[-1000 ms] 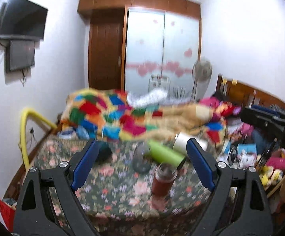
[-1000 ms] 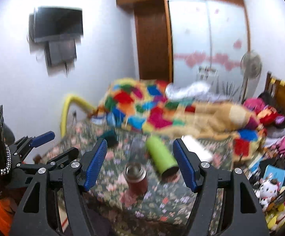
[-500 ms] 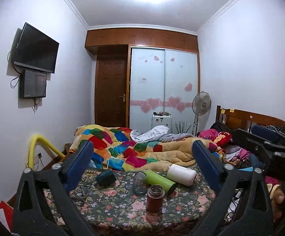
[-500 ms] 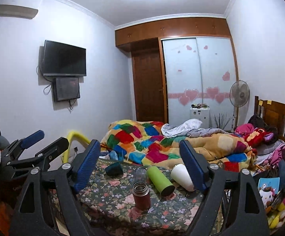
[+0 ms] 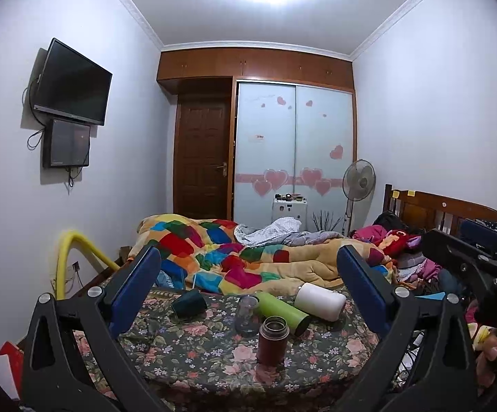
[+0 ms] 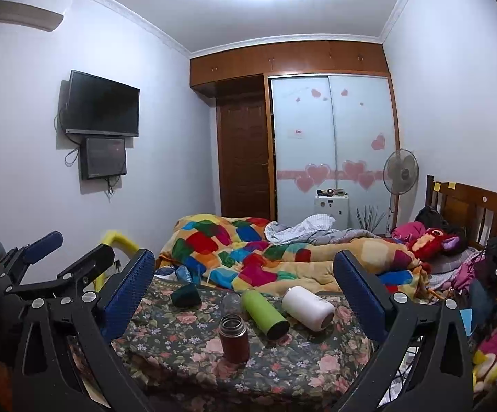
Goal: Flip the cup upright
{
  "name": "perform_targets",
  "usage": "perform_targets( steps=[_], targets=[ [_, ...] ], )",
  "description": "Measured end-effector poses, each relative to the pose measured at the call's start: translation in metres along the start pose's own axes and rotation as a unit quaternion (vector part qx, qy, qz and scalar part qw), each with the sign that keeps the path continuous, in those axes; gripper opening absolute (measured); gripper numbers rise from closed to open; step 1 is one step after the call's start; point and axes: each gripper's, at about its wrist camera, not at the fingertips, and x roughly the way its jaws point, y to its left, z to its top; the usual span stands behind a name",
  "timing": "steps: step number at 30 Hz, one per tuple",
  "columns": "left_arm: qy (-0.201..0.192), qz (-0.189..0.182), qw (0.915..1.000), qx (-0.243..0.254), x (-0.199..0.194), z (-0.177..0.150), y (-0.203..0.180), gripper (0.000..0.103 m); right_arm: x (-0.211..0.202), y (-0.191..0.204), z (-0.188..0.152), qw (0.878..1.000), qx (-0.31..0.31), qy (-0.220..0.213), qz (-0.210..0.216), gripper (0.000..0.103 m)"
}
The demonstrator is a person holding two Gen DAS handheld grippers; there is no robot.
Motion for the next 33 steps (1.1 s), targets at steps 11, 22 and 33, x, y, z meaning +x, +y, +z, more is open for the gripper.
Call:
perform_targets(
  steps=[11,22,33],
  targets=[
    [0.008,0.006,1.0,0.001,0.008,-0.002,-0.001,0.103,-0.001,-0.004,-0.006,1.0,0.004,0.012,0.001,0.103],
    [0.017,0.006,0.9998,0.001,0.013,-0.006,0.0,0.103,0.001,-0.004,-0.005,1.0,0.004,0.023,0.0,0.103],
    [0.022,0.006,0.9997,0.002,0.018,-0.007,0.0,0.103,-0.001,-0.005,-0.005,1.0,0.002,0.025,0.0,0.103]
  ],
)
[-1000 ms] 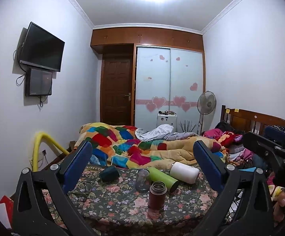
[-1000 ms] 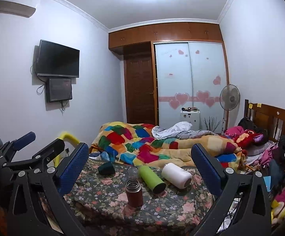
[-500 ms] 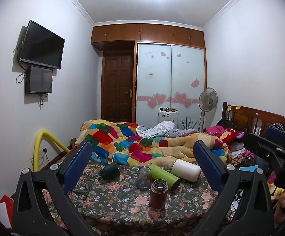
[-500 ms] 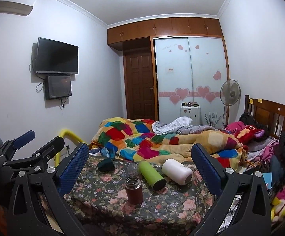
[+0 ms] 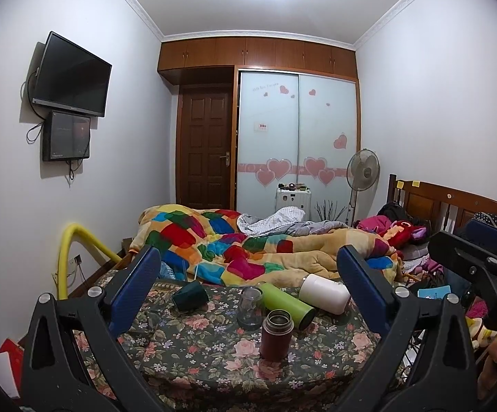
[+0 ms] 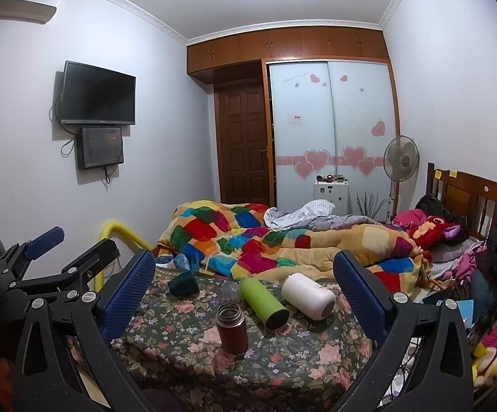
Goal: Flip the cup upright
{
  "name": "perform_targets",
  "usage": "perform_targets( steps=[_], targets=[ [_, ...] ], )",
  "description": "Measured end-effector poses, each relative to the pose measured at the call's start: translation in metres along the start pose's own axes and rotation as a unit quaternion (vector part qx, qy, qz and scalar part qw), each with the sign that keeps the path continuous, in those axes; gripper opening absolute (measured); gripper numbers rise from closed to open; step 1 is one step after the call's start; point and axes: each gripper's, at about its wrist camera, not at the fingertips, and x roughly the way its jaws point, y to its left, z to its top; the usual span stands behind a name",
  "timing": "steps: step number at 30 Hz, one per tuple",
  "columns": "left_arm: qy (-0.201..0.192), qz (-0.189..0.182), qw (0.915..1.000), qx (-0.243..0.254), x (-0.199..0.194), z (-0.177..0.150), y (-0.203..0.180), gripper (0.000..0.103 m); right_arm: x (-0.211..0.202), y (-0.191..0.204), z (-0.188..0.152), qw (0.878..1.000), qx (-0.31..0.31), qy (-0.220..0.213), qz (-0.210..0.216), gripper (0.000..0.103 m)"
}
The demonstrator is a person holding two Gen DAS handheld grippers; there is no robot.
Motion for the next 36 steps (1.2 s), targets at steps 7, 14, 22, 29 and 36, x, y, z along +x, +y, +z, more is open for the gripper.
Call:
perform_targets(
  steps=[7,14,22,29,36],
  targets=[
    [0.0,0.0,1.0,0.0,0.0,0.0003,-0.0001,0.103,0.0012,-0.0006,-0.0004,1.0,0.0,0.002,0.0,0.103],
    [0.001,-0.004,1.0,-0.001,0.0014,-0.0003,-0.0006,0.103,0.0019,0.0001,-0.0025,1.0,-0.002,0.002,0.001,0.103],
    [-0.001,-0.007,1.0,-0.001,0.0014,-0.0013,-0.0018,0.103,0.0022,0.0009,-0.0019,1.0,-0.003,0.002,0.001,0.103],
    [-0.001,-0.008,1.0,-0.001,0.0018,-0.0008,-0.0024,0.103,0.0014,0.0009,-0.0012,1.0,-0.003,0.001,0.001,0.103],
    [-0.006,-0.01,0.9999,-0.001,0.0006,0.0018,-0.0024,0.103,0.001,0.0004,-0.0008,1.0,-0.003,0.0,0.0,0.103]
  ],
)
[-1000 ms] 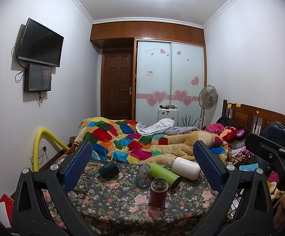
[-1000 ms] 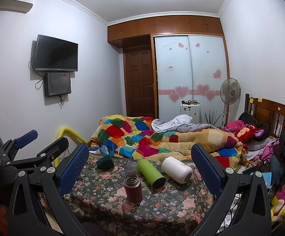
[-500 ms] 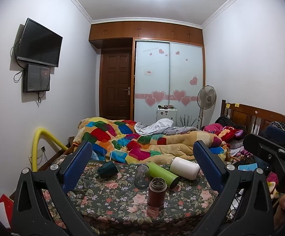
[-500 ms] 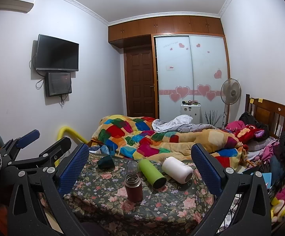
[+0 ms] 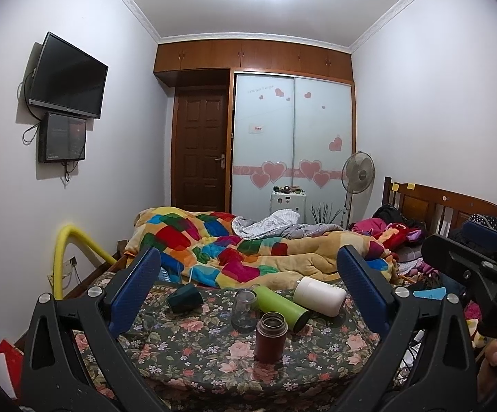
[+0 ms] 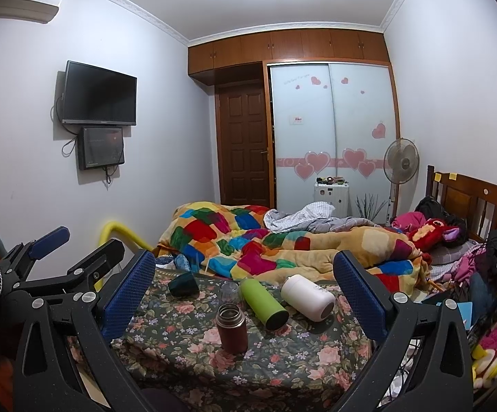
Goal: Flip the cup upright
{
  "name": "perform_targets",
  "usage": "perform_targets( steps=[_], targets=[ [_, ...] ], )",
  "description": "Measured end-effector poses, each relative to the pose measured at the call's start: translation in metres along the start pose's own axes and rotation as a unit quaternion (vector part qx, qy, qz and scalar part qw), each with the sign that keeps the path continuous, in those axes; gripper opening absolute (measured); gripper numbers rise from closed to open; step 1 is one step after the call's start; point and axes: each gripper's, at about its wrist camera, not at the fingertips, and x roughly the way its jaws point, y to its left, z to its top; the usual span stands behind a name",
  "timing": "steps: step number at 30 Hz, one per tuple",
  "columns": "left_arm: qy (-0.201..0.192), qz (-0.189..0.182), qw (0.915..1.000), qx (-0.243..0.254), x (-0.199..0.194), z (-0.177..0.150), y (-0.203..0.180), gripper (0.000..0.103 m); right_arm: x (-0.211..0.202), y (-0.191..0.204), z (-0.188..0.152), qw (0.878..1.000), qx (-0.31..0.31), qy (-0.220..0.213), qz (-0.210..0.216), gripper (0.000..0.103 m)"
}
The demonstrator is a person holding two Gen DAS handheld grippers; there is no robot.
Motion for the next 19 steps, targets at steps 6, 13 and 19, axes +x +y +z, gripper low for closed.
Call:
perform_targets(
  steps=[6,13,19],
  targets=[
    [0.001,-0.002,1.0,0.0,0.0,0.0,0.0,0.103,0.0,-0.001,0.002,1.0,0.0,0.0,-0.001,0.103],
    [0.006,-0.007,0.9999,-0.009,0.004,-0.001,0.005,0.103,0.0,-0.002,0.002,1.0,0.0,0.002,-0.001,0.103],
    [0.009,-0.005,0.9999,-0.01,0.008,-0.004,0.011,0.103,0.006,-0.003,0.002,1.0,-0.001,0.008,-0.002,0.103]
  ],
)
